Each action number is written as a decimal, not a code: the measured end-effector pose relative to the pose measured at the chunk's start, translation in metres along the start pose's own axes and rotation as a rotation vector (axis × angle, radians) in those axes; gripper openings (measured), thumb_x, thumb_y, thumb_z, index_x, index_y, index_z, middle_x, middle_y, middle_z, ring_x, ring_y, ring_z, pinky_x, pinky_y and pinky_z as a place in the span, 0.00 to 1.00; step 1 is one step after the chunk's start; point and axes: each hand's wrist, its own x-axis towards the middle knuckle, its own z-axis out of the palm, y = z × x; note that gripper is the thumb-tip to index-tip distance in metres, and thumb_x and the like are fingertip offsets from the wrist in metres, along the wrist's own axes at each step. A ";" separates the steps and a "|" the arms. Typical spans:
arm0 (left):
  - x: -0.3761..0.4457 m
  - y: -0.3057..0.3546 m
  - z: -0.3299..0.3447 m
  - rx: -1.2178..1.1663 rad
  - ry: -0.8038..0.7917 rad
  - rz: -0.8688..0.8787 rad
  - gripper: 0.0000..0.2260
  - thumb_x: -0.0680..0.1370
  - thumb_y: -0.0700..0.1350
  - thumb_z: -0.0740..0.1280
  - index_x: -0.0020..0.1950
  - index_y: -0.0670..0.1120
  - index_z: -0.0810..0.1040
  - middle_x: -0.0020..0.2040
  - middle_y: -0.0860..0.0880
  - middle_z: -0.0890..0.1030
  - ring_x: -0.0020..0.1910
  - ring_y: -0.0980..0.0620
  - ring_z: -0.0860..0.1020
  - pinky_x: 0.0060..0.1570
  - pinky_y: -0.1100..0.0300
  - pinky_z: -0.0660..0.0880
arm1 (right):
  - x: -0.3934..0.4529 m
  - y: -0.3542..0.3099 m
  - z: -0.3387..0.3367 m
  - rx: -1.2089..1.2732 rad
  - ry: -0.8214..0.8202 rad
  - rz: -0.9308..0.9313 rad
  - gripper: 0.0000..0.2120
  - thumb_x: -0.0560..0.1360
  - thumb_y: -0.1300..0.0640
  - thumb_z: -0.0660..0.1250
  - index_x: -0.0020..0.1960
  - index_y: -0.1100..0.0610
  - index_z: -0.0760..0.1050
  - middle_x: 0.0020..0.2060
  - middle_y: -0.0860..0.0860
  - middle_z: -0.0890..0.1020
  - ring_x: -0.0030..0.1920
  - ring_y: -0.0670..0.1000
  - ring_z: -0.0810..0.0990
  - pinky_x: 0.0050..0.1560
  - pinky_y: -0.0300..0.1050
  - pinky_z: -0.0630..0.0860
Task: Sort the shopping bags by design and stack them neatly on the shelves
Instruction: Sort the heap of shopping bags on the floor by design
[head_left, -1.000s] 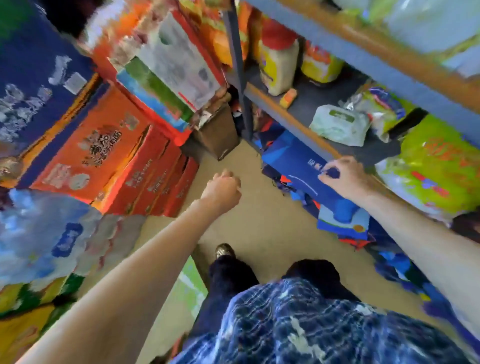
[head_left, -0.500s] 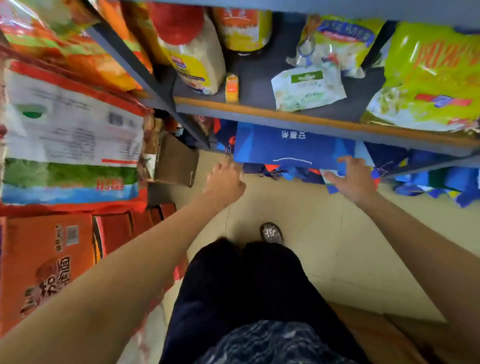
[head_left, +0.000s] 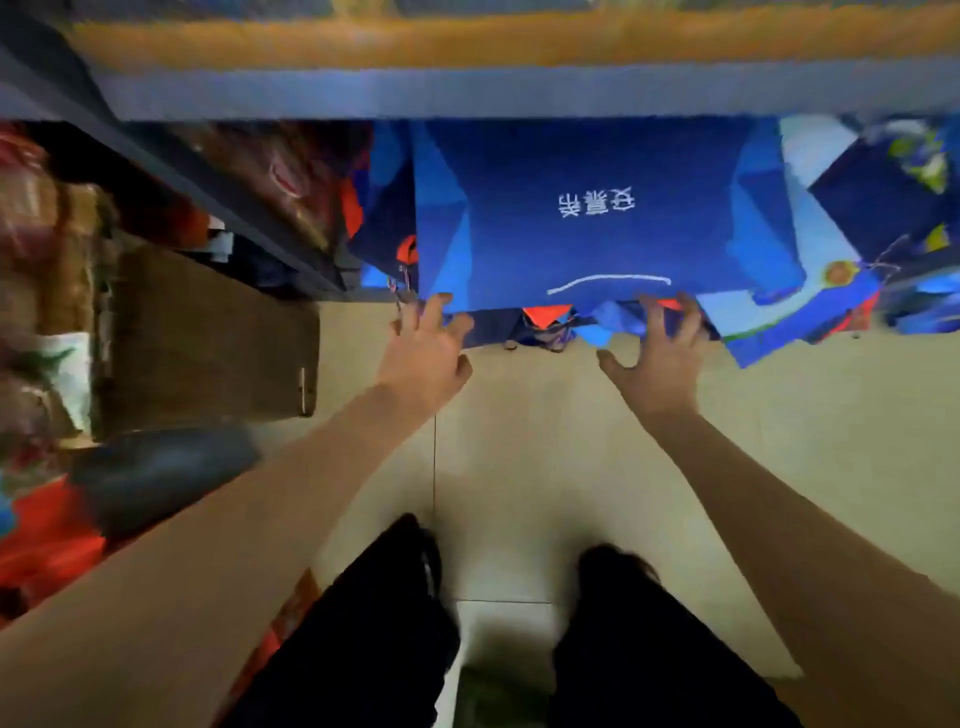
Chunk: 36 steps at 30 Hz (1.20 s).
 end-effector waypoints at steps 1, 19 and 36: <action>0.010 -0.001 0.021 0.035 0.021 0.013 0.22 0.77 0.46 0.62 0.71 0.49 0.64 0.75 0.44 0.55 0.71 0.40 0.58 0.65 0.47 0.61 | 0.011 0.006 0.021 -0.033 -0.021 -0.058 0.34 0.71 0.52 0.72 0.73 0.55 0.63 0.73 0.62 0.55 0.70 0.65 0.59 0.68 0.55 0.57; 0.137 0.007 0.184 0.138 0.604 0.041 0.24 0.62 0.34 0.73 0.57 0.46 0.79 0.60 0.41 0.77 0.53 0.37 0.76 0.49 0.46 0.73 | 0.147 0.066 0.130 -0.502 0.294 -0.749 0.18 0.68 0.65 0.69 0.58 0.62 0.76 0.57 0.61 0.76 0.54 0.66 0.74 0.63 0.69 0.59; 0.066 0.011 0.146 0.190 0.248 0.203 0.17 0.81 0.40 0.54 0.69 0.49 0.63 0.62 0.47 0.70 0.57 0.43 0.69 0.55 0.51 0.69 | 0.056 0.093 0.089 -0.624 -0.038 -0.913 0.23 0.75 0.57 0.65 0.69 0.52 0.68 0.60 0.53 0.75 0.54 0.53 0.78 0.66 0.60 0.60</action>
